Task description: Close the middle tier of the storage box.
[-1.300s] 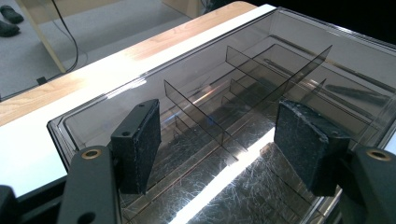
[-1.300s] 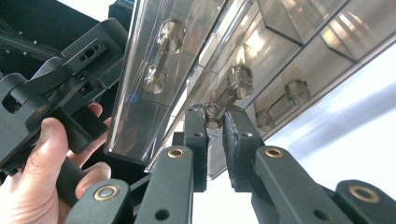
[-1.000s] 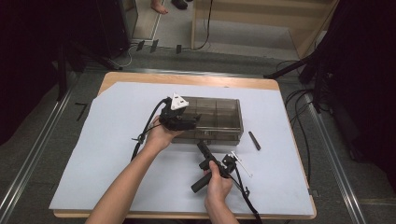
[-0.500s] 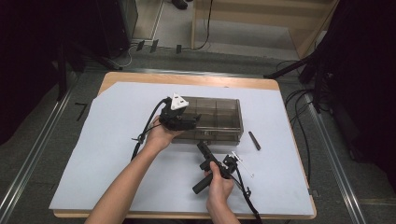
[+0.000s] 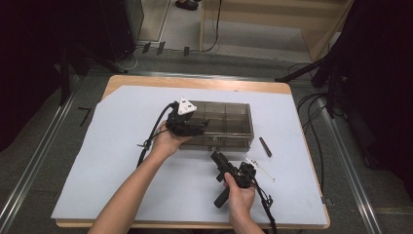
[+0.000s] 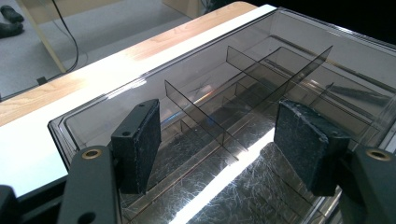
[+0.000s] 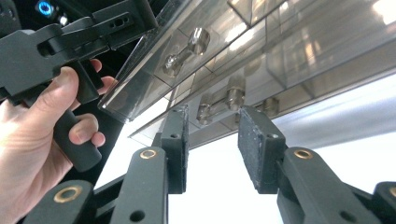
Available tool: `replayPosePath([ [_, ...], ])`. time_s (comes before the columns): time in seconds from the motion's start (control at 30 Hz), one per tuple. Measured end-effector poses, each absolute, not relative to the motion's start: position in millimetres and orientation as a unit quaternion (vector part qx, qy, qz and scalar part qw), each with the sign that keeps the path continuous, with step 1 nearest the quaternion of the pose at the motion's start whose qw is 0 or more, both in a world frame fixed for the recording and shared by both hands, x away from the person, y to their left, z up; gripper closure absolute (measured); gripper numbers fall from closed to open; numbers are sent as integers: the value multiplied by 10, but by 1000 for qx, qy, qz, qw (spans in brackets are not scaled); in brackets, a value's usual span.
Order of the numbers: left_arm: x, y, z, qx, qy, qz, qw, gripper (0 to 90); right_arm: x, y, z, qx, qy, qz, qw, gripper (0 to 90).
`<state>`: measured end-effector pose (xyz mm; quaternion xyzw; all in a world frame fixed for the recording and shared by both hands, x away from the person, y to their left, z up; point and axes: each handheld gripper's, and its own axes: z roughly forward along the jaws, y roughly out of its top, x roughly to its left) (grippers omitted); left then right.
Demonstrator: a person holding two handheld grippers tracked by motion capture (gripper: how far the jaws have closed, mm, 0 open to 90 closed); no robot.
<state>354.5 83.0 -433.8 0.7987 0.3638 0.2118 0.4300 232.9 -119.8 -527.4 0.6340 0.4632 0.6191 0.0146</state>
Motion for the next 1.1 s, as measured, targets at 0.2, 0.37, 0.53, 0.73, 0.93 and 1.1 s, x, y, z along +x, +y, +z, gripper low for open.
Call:
replayPosePath([
  [0.2, 3542, 828, -4337, 798, 365, 213, 429, 333, 2317, -1385, -5218, 600, 519, 604, 69, 619],
  [0.37, 3541, 829, -4339, 797, 365, 214, 430, 333, 2347, -1609, -5173, 581, 559, 580, 117, 607],
  [0.53, 3540, 831, -4340, 798, 365, 214, 430, 333, 2399, -1810, -5167, 568, 593, 550, 152, 584],
  [0.73, 3537, 826, -4338, 797, 367, 214, 430, 333, 2432, -2045, -5144, 557, 618, 529, 167, 562],
  [0.93, 3537, 829, -4333, 798, 367, 213, 428, 334, 2496, -2290, -5135, 549, 639, 508, 179, 534],
  [1.1, 3540, 839, -4330, 801, 363, 212, 426, 334, 2549, -2397, -5115, 524, 679, 476, 196, 523],
])
